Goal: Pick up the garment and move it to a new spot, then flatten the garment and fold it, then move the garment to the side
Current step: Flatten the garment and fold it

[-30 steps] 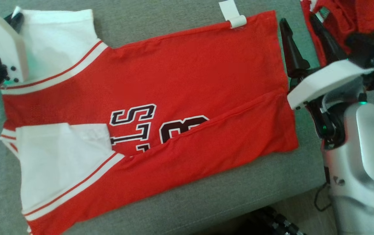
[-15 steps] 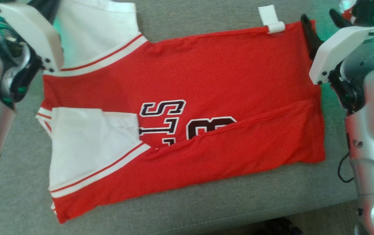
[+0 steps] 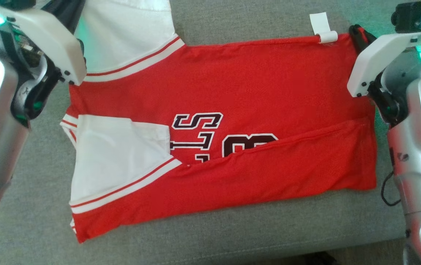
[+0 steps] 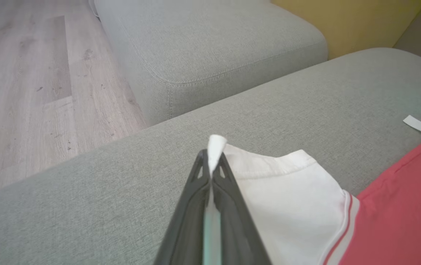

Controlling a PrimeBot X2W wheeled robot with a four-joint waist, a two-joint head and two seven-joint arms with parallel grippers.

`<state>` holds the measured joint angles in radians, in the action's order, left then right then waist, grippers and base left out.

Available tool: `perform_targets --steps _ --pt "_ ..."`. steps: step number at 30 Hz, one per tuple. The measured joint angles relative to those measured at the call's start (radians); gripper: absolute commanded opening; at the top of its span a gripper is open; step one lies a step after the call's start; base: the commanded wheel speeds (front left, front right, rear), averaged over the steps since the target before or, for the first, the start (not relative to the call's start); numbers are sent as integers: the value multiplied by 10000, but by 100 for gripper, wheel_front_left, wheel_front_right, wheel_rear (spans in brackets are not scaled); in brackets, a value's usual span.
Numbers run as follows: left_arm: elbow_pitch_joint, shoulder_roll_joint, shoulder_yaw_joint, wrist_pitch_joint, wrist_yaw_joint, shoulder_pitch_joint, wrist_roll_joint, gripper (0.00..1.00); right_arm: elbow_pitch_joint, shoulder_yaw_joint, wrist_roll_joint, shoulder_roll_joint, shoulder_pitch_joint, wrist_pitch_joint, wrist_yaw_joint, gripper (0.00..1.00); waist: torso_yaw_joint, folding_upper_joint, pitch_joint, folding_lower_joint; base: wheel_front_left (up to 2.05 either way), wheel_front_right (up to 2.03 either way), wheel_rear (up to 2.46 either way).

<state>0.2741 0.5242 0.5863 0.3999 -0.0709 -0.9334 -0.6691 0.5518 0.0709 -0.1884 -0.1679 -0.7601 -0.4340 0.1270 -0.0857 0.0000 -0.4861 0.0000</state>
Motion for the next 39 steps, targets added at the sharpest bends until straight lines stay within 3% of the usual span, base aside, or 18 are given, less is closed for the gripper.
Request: perform_targets --steps 10,18,25,30,31,36,37,39 --pt "-932 165 -151 -1342 -69 1713 -533 0 -284 198 -663 -198 945 1195 0 0 123 0 897 -1 0 0 0" --pt "-2305 639 -504 -2518 506 4426 -953 0 -1022 10 -989 -328 2812 1810 0 0 262 1 2044 -3 0 0 0" --pt "-2738 512 -548 -3446 920 6538 -1227 0 -1783 -347 -1024 -267 4092 1923 0 0 449 1 2758 -4 0 0 0" --pt "-2439 67 -389 -4196 970 7149 -1227 0 -2123 -523 -1016 25 4672 2220 0 1 466 1 2896 -1 0 0 0" --pt "-2359 -23 -372 -4355 970 7217 -1229 0 -2167 -545 -993 77 4752 2330 0 7 455 1 2910 -1 0 0 0" --pt "-1772 -328 -380 -5122 1058 7798 -1233 0 -2261 -665 -798 337 5252 2963 0 17 384 1 3020 -1 0 0 0" --pt "-1701 -389 -366 -5235 1053 7960 -1231 0 -2261 -667 -786 387 5379 3083 0 27 372 1 3052 -1 0 0 0" --pt "-1461 -454 -320 -5440 1041 8257 -1231 0 -2215 -721 -740 489 5618 3294 0 69 354 1 3132 -1 0 0 0"
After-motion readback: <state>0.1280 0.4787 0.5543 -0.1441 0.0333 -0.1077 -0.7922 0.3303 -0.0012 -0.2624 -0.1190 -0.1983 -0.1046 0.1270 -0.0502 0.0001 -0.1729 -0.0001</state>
